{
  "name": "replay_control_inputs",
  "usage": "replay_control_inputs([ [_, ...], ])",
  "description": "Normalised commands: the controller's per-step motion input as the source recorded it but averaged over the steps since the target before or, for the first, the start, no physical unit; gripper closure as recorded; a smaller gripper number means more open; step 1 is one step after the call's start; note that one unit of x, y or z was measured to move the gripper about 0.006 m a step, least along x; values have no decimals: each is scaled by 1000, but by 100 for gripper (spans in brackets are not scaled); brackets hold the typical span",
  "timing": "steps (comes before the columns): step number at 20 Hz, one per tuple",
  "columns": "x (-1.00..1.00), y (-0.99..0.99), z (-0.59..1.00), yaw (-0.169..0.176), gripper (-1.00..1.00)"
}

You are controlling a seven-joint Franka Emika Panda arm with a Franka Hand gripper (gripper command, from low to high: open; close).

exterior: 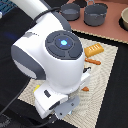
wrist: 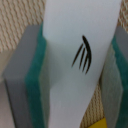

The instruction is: Interact with the objects in diverse but meaningful ways.

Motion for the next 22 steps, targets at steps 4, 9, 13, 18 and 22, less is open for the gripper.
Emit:
replay_control_inputs([
  [4,-9,469,1000,-7,100],
  [9,4,777,1000,0,100],
  [13,-145,842,1000,3,100],
  [18,-103,906,731,23,100],
  [22,-94,850,249,17,100],
])
